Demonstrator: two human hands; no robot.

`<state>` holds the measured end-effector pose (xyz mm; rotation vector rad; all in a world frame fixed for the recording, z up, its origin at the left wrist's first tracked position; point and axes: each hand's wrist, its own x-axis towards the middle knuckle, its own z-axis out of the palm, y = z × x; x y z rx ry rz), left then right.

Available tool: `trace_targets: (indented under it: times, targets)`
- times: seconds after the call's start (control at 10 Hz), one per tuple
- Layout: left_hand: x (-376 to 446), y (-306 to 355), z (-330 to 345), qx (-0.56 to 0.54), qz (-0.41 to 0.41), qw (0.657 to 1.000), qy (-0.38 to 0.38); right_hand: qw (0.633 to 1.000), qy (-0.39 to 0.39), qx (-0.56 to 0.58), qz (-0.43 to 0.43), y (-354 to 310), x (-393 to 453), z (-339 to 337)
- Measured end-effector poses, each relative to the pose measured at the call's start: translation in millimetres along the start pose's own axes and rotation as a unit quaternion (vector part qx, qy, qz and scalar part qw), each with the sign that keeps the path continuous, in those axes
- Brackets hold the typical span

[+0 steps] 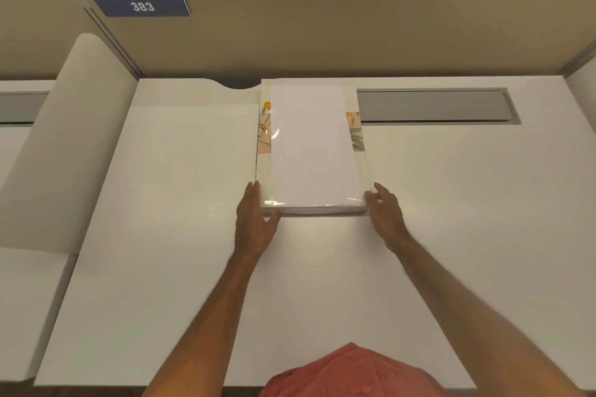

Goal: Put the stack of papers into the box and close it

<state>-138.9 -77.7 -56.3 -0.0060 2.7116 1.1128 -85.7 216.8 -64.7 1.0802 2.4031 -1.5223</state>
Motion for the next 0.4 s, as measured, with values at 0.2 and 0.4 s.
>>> trace_targets:
  times: [0.2,0.4]
  targets:
    - [-26.3,3.8,2.1,0.148,0.083,0.985,0.028,0.975,0.054,-0.166,-0.135,15.9,-23.5,-10.3]
    - [-39.8,7.4,15.7,0.260,0.156,0.952,0.052,0.905,0.101,-0.325,-0.253,32.8,-37.0,-24.3]
